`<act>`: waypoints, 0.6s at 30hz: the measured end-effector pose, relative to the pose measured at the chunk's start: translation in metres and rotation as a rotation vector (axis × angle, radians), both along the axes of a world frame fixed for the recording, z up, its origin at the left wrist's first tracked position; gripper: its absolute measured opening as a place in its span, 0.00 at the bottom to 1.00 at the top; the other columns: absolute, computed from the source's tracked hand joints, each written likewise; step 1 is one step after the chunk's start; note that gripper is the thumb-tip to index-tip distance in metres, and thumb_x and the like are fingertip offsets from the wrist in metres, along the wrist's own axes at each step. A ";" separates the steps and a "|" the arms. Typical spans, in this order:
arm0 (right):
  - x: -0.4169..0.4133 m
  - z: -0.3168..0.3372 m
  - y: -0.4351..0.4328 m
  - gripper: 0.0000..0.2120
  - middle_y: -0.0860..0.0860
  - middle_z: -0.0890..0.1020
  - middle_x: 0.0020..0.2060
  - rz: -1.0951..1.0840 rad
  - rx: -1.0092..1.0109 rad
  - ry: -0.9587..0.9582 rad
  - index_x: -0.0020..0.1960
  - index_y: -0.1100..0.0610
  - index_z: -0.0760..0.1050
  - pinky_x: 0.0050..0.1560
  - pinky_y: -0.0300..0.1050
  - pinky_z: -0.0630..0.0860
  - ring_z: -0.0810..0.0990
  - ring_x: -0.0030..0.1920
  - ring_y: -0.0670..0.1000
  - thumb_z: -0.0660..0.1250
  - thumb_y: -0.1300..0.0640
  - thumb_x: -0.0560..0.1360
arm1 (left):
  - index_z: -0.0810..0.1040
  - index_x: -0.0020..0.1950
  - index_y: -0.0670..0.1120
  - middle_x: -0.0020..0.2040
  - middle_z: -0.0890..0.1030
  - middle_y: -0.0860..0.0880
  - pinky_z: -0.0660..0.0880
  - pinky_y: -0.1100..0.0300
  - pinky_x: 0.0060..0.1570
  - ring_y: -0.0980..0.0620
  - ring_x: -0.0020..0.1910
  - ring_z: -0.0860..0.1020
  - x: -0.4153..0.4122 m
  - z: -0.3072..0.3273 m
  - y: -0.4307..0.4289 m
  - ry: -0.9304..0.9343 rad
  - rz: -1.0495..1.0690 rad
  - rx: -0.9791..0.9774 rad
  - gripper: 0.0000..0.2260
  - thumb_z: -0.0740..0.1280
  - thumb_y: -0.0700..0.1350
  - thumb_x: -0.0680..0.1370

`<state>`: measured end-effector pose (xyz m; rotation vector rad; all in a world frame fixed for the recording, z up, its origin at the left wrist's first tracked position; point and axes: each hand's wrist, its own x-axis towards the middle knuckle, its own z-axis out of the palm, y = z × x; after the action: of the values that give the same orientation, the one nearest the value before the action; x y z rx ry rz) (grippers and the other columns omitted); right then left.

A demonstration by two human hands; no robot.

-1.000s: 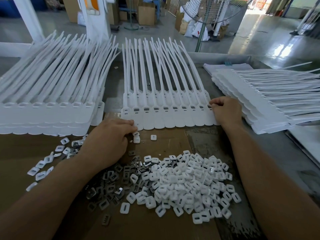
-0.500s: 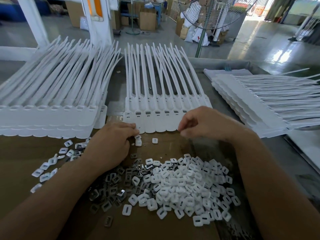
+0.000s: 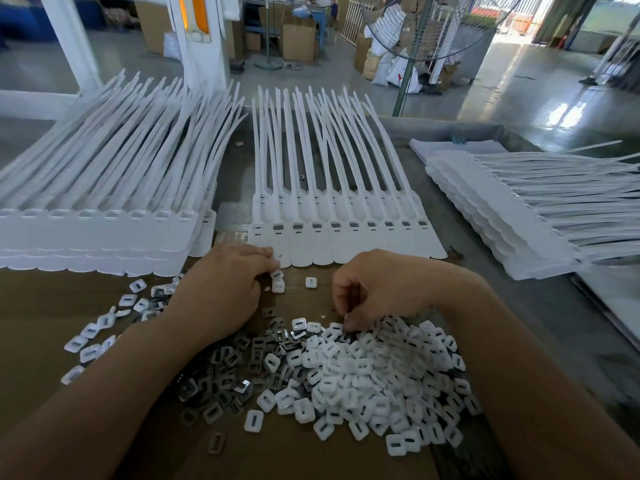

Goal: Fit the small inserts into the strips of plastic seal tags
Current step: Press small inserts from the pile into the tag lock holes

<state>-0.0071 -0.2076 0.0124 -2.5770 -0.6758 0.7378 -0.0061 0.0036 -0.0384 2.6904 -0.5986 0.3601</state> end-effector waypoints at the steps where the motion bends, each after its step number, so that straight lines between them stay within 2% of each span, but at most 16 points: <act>1: 0.000 -0.001 0.000 0.08 0.41 0.78 0.37 -0.007 0.015 0.004 0.38 0.46 0.74 0.40 0.34 0.73 0.75 0.36 0.37 0.73 0.54 0.69 | 0.77 0.61 0.49 0.64 0.74 0.54 0.53 0.72 0.56 0.56 0.64 0.68 0.000 0.000 0.000 0.001 0.000 -0.002 0.20 0.60 0.34 0.73; 5: 0.006 -0.004 -0.001 0.08 0.42 0.81 0.34 -0.126 0.156 -0.002 0.39 0.46 0.76 0.42 0.34 0.74 0.78 0.34 0.36 0.70 0.59 0.71 | 0.77 0.61 0.50 0.65 0.73 0.55 0.53 0.71 0.56 0.56 0.64 0.68 0.002 0.000 -0.002 0.003 -0.001 -0.003 0.20 0.60 0.34 0.73; 8: 0.011 -0.005 -0.002 0.10 0.46 0.83 0.35 -0.231 0.240 -0.005 0.39 0.47 0.77 0.35 0.28 0.72 0.80 0.34 0.39 0.68 0.62 0.73 | 0.76 0.61 0.50 0.65 0.73 0.54 0.52 0.72 0.56 0.56 0.65 0.68 0.003 0.001 -0.002 0.004 -0.010 0.000 0.20 0.60 0.35 0.73; 10: 0.013 -0.007 -0.004 0.10 0.45 0.82 0.32 -0.282 0.261 0.003 0.39 0.47 0.77 0.32 0.27 0.71 0.80 0.33 0.39 0.68 0.62 0.73 | 0.76 0.61 0.50 0.65 0.73 0.54 0.52 0.73 0.56 0.57 0.64 0.68 0.004 0.002 -0.003 0.004 -0.016 -0.002 0.20 0.60 0.35 0.72; 15: 0.017 -0.013 0.000 0.09 0.49 0.83 0.34 -0.384 0.249 -0.063 0.38 0.49 0.77 0.35 0.33 0.70 0.79 0.32 0.39 0.67 0.62 0.73 | 0.75 0.62 0.51 0.66 0.72 0.55 0.48 0.78 0.52 0.59 0.64 0.68 0.003 0.003 -0.003 0.009 -0.034 0.011 0.20 0.60 0.36 0.73; 18: 0.020 -0.012 0.005 0.10 0.46 0.80 0.33 -0.439 0.275 -0.146 0.38 0.48 0.75 0.35 0.33 0.70 0.77 0.32 0.39 0.66 0.62 0.73 | 0.75 0.63 0.50 0.66 0.72 0.54 0.46 0.78 0.52 0.59 0.64 0.68 0.003 0.004 -0.004 0.004 -0.048 0.010 0.21 0.60 0.36 0.73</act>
<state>0.0133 -0.2026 0.0006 -2.4108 -0.2128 0.2943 -0.0035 0.0000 -0.0348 2.6804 -0.6637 0.3399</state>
